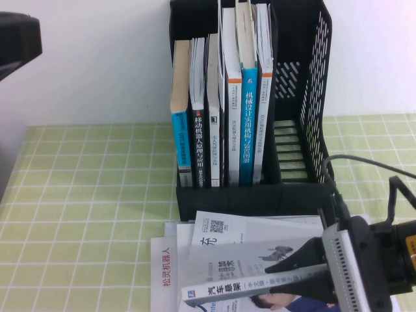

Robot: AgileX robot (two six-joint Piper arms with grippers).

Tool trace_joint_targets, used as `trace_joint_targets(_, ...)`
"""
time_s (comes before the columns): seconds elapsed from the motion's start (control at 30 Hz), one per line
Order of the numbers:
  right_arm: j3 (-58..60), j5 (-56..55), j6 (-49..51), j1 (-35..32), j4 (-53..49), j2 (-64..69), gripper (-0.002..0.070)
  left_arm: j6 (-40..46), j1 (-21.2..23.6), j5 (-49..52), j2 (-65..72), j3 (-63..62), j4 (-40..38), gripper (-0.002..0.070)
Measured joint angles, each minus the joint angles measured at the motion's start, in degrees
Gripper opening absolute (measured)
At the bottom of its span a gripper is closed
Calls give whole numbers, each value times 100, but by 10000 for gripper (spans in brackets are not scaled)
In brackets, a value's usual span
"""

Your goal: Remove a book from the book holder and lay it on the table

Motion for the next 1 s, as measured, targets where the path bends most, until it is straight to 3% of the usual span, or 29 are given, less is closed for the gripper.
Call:
trace_joint_targets(0.1, 38, 113, 14, 37, -14, 187, 149, 0, 0, 10, 0, 0, 0, -3)
trace_joint_targets(0.33, 38, 279, 91, 47, -14, 564, 330, -61, 0, 10, 0, 0, 0, -3)
trace_joint_targets(0.53, 38, -170, 684, 47, 46, 566, 356, -73, 0, 50, 0, 0, 0, -3)
trace_joint_targets(0.83, 38, -925, 1895, 47, 492, 566, 340, -83, 0, 87, 0, 0, 0, -3)
trace_joint_targets(0.93, -44, -1318, 2541, 47, 762, 566, 258, -83, 0, 129, 0, 0, -26, -3)
trace_joint_targets(1.0, -256, -1414, 2816, 47, 586, 538, 141, -83, 0, 211, 0, 0, -132, -3)
